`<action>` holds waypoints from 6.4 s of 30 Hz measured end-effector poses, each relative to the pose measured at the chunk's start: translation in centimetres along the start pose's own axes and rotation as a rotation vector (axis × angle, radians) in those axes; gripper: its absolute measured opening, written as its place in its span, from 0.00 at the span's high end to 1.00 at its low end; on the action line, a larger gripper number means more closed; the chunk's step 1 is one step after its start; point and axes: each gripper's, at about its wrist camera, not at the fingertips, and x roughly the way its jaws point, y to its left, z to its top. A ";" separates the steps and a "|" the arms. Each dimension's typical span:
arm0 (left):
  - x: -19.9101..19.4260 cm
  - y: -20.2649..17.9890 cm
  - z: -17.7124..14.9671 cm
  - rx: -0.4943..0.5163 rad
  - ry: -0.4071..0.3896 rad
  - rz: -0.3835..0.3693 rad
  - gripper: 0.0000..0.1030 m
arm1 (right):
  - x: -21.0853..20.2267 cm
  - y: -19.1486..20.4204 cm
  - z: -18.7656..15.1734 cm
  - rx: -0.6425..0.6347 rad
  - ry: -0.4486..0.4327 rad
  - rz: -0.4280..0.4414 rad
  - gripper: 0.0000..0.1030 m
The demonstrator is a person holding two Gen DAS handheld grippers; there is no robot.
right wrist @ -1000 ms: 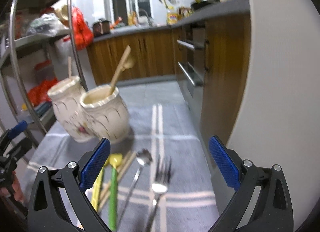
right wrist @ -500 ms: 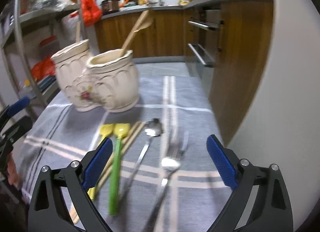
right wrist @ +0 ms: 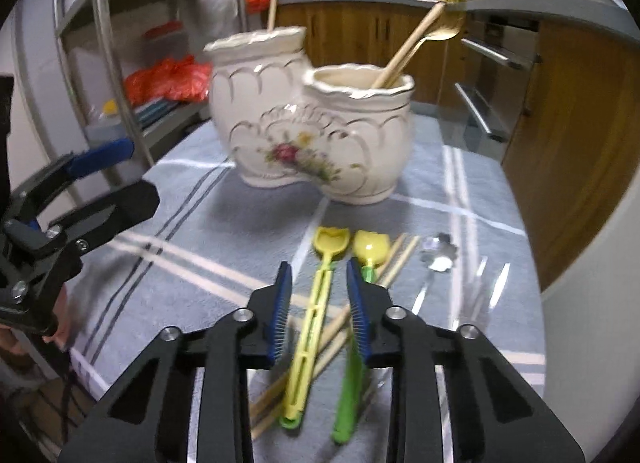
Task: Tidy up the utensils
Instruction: 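Close the right tool on the yellow-handled spatula on the cloth, then lift the yellow spatula with the right tool while the left tool grasps a wooden chopstick, then carry the yellow spatula and the chopstick above the ceramic holder, then drop the spatula into the small cup while the left tool drops the chopstick into the large cup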
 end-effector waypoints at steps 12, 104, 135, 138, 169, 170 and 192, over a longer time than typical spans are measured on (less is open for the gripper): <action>-0.2 -0.1 -0.1 0.018 0.005 0.005 0.05 | 1.6 -0.4 0.2 0.018 0.053 -0.018 0.90; 4.4 -2.8 -2.1 0.349 0.544 -0.167 0.84 | -5.9 -5.6 1.5 0.180 -0.275 0.084 0.90; 2.5 6.3 12.1 -0.124 -0.300 -0.272 0.94 | -4.0 -7.5 11.2 0.328 -0.579 0.213 0.90; 4.2 7.4 13.5 -0.178 -0.317 -0.257 0.94 | -2.2 -8.2 12.1 0.359 -0.574 0.235 0.90; 5.3 6.5 9.0 -0.044 -0.289 -0.136 0.94 | 2.0 -4.5 11.7 0.131 -0.491 0.022 0.90; 5.4 6.7 8.9 -0.046 -0.284 -0.132 0.94 | 1.8 -4.5 11.6 0.128 -0.484 0.023 0.90; 5.0 5.9 8.5 -0.017 -0.300 -0.064 0.49 | -1.6 -4.1 10.5 0.132 -0.473 0.014 0.47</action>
